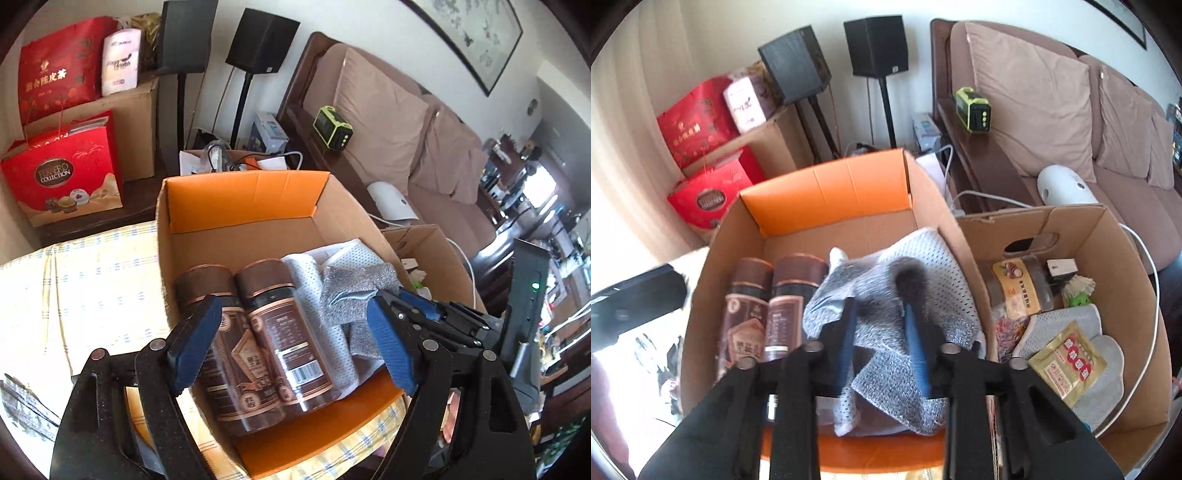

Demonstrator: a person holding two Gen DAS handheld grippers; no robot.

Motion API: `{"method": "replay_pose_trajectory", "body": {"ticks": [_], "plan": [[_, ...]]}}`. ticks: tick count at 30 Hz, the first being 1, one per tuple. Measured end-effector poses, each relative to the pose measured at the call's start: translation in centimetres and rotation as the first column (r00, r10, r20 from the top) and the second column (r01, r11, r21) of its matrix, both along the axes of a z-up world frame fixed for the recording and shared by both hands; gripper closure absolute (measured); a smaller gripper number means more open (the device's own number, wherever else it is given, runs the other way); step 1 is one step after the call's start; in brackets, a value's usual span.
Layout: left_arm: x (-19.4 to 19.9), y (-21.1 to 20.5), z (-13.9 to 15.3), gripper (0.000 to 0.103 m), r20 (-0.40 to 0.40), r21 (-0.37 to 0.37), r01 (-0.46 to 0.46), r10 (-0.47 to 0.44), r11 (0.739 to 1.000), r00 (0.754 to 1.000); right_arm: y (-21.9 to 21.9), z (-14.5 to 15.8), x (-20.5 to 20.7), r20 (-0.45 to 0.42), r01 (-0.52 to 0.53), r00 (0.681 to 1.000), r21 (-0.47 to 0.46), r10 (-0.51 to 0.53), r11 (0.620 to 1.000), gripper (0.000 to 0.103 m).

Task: Organize objects
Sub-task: 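Lower both grey socks into the box beside the jars and open both grippers, then withdraw both grippers from the box toward the chocolate bars on the black mask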

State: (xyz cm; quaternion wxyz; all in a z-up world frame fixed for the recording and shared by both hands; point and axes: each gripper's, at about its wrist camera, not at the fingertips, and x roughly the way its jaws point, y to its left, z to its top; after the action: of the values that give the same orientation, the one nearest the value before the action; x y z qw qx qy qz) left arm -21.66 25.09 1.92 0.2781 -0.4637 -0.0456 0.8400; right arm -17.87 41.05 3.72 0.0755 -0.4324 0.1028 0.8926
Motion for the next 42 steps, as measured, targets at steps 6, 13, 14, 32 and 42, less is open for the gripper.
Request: {"method": "replay_pose_trajectory", "body": {"ticks": [6, 13, 14, 32, 42], "plan": [[0.4, -3.3, -1.1, 0.024, 0.020, -0.012, -0.031, 0.031, 0.999, 0.999, 0.7, -2.6, -1.3, 0.066, 0.022, 0.997, 0.076, -0.027, 0.997, 0.085], [1.2, -6.5, -2.0, 0.024, 0.027, -0.034, -0.061, 0.062, 0.998, 0.998, 0.1, -4.2, -1.8, 0.113, -0.009, 0.994, 0.181, -0.011, 0.983, 0.085], [1.4, -6.9, -2.1, 0.024, 0.029, -0.037, -0.062, 0.063, 0.997, 0.998, 0.1, -4.2, -1.8, 0.116, -0.008, 0.993, 0.182, -0.013, 0.983, 0.085], [4.9, -15.6, -2.3, 0.006, 0.008, -0.069, -0.152, 0.153, 0.986, 0.988, -5.4, 4.0, 2.4, -0.040, -0.048, 0.998, 0.135, 0.054, 0.990, 0.036], [6.8, -20.7, -2.8, 0.001, -0.017, -0.103, -0.220, 0.219, 0.970, 0.976, -13.6, 5.6, 3.7, -0.091, -0.237, 0.967, 0.046, 0.240, 0.971, 0.026]]}}
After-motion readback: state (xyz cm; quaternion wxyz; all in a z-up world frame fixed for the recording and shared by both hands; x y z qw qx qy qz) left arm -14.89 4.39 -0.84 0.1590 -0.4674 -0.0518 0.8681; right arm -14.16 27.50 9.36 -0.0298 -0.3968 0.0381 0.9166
